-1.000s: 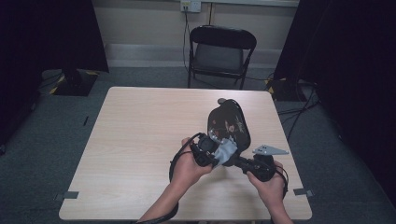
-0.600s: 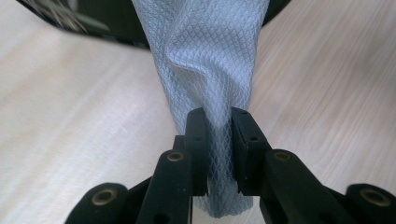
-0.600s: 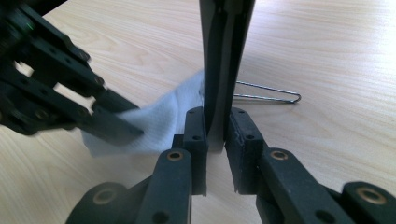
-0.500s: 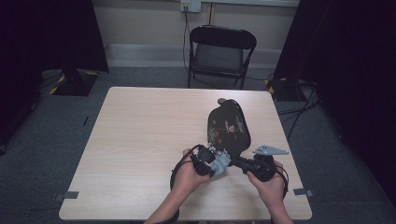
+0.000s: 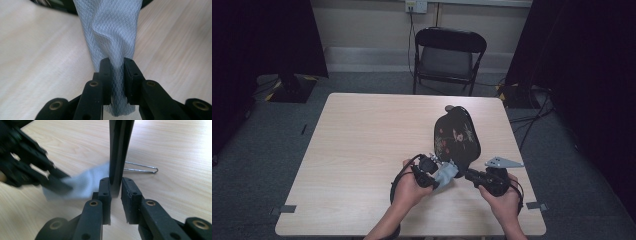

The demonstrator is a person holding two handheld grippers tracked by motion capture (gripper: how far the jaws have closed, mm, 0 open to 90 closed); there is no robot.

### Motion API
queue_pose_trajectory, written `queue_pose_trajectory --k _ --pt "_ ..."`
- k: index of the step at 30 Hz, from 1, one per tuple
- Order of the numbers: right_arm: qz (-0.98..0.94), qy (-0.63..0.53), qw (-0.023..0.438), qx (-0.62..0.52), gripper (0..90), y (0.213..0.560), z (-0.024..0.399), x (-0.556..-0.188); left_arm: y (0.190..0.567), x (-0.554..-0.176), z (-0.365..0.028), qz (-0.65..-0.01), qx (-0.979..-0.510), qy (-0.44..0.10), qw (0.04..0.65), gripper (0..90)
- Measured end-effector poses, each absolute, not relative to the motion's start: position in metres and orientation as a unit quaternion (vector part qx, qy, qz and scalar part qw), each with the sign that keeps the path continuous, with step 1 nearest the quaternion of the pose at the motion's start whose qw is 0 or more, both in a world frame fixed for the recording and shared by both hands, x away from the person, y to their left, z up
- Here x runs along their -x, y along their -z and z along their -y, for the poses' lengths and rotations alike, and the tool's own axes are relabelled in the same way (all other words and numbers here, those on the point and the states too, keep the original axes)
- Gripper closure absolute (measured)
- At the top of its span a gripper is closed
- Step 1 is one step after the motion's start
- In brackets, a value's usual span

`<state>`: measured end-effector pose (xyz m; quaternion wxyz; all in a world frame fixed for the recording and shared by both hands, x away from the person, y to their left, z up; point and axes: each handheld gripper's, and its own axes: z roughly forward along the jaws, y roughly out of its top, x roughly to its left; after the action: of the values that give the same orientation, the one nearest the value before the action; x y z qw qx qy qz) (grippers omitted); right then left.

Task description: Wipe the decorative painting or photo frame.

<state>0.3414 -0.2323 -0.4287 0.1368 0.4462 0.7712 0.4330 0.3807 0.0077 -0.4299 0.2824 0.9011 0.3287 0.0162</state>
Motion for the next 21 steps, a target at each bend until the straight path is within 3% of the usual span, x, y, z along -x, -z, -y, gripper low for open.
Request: queue_pose_trajectory --k 7,12,21 --pt "-0.767 -0.435 0.132 -0.453 90.0 0.430 0.234 -0.342 0.379 -0.378 -0.012 -0.315 -0.890 -0.046 0.327 78.2" --pt "-0.771 -0.432 0.130 -0.449 87.6 0.432 0.230 -0.343 0.353 -0.376 -0.007 -0.301 -0.888 -0.061 0.343 78.1" --pt "-0.770 -0.434 0.134 -0.449 83.6 0.430 0.230 -0.343 0.339 -0.379 0.008 -0.287 -0.890 -0.067 0.348 78.0"
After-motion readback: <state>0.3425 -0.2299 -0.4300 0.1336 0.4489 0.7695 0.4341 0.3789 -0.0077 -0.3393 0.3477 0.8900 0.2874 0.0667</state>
